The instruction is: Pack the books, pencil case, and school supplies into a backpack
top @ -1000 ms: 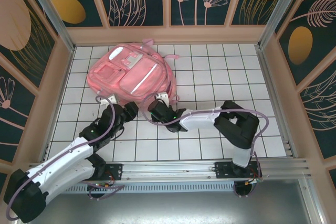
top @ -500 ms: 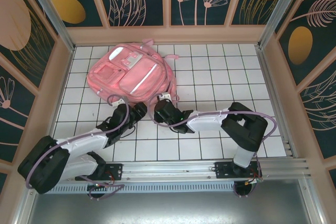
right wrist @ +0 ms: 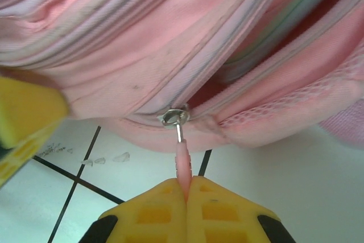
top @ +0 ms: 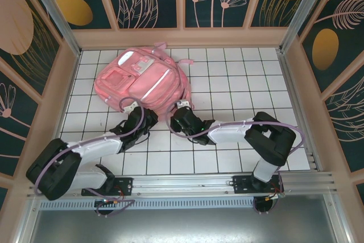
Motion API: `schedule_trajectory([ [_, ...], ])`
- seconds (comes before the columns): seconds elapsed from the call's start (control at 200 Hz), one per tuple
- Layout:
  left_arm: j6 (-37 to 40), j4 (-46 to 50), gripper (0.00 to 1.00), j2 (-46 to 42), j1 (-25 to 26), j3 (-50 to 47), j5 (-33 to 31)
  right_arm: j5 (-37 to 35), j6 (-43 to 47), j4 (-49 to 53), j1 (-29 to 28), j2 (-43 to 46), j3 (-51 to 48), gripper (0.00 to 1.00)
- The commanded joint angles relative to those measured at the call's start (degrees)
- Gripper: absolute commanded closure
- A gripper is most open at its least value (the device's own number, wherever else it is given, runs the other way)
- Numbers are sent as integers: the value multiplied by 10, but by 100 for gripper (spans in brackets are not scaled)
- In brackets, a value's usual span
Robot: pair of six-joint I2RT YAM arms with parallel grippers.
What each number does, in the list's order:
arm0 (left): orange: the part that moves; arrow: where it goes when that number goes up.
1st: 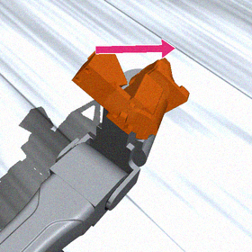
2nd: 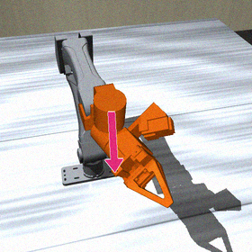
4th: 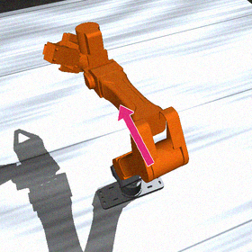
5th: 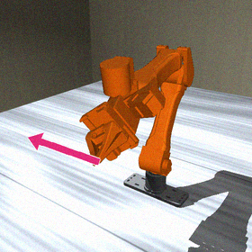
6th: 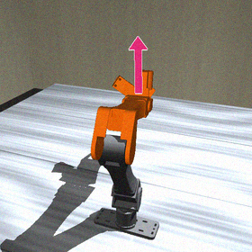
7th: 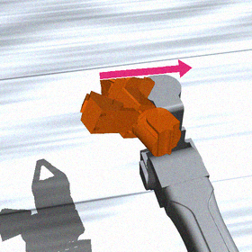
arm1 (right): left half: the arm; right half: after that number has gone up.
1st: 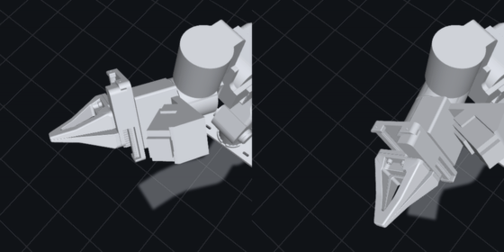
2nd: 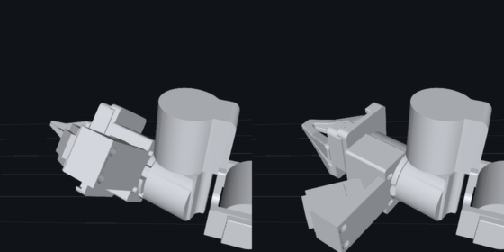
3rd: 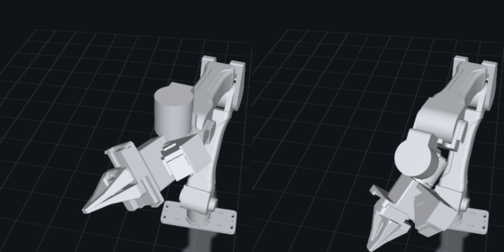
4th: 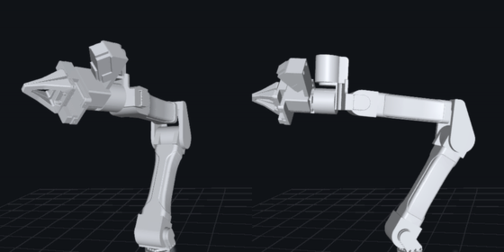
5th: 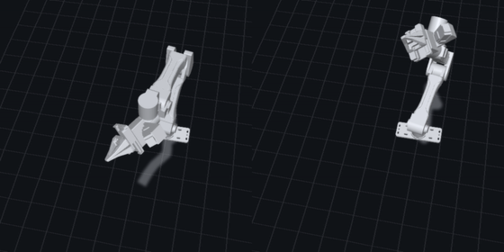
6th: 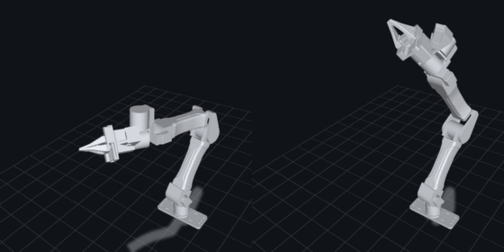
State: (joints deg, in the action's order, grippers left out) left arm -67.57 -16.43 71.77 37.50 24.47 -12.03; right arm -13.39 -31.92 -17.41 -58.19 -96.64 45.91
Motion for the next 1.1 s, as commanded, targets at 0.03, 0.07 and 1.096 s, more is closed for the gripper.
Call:
schedule_trajectory([
  [0.03,16,114,100,-85,-22,-14,-104,-14,5,-2,28,22,-15,100],
  [0.07,18,137,100,-112,-24,-21,-114,-14,9,-1,34,23,-15,100],
  [1.096,174,194,84,-100,-291,42,-12,-2,56,-12,3,47,-31,100],
])
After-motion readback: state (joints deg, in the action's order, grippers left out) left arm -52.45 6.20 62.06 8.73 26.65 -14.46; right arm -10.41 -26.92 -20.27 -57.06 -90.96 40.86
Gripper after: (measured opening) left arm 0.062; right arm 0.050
